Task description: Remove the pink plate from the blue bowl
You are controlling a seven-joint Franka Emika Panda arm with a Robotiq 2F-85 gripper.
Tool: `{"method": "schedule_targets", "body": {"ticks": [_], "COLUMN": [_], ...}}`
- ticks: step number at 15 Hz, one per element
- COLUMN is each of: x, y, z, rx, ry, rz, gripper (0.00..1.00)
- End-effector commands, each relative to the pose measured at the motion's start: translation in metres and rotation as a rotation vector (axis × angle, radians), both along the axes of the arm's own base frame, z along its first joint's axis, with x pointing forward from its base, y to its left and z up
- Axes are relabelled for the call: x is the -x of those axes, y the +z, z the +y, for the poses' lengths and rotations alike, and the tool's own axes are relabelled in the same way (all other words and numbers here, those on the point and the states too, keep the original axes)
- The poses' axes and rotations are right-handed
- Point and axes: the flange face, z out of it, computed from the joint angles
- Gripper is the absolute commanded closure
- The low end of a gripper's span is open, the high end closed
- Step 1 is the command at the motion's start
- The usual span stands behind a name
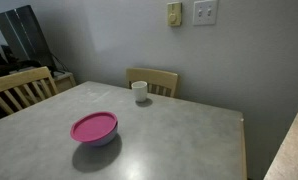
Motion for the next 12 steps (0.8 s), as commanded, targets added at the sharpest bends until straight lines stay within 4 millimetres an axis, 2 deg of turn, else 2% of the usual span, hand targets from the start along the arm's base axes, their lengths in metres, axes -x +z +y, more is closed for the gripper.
{"method": "schedule_targets", "body": {"ticks": [1, 4, 7, 9, 12], "x": [0.000, 0.000, -0.009, -0.023, -0.053], "y": [0.001, 0.001, -0.008, -0.016, -0.033], "z": [0.000, 0.000, -0.012, -0.030, -0.069], "rx": [0.001, 0.001, 0.029, 0.042, 0.042], "ry": [0.000, 0.000, 0.092, 0.161, 0.292], "rz": [0.001, 0.001, 0.012, 0.006, -0.012], "gripper": [0.00, 0.00, 0.00, 0.00, 0.00]}}
